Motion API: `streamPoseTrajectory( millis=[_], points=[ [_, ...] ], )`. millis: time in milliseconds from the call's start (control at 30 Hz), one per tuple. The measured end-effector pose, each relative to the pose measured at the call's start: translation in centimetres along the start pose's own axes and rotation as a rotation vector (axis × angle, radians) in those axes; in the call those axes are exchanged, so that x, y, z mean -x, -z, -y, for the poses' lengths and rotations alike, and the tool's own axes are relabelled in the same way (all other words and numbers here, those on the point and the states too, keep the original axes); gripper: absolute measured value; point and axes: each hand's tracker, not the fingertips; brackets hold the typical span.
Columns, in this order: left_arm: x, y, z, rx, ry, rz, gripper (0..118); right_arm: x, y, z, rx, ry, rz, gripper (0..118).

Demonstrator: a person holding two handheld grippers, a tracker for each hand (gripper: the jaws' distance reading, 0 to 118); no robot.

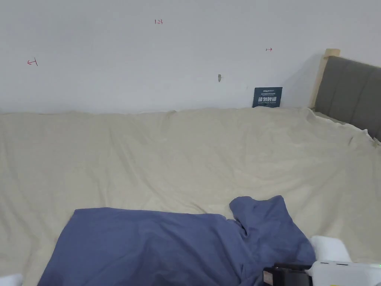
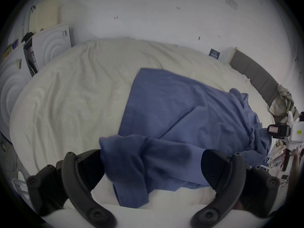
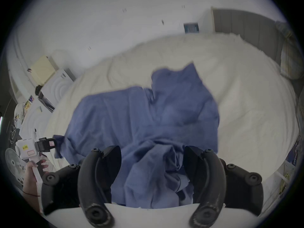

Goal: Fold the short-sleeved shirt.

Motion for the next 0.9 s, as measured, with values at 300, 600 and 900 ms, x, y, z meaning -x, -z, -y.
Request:
streamPoseTrajectory(
  millis=[300,600,900],
  points=[
    [-3.4,-9.8,1.3,-0.42,0.102,-0.008,0,1.4,-9.5,1.6,-0.412,-0.042,-0.005,0],
    [-4.0,-8.5,0.4,-0.395,0.177,0.051,0,-2.2,-7.2,-5.9,-0.296,-0.035,0.015,0],
    [-4.2,-7.1,0.1,-0.355,0.16,0.062,0,-10.8,9.8,-15.7,0.381,0.231,0.114,70]
  ],
)
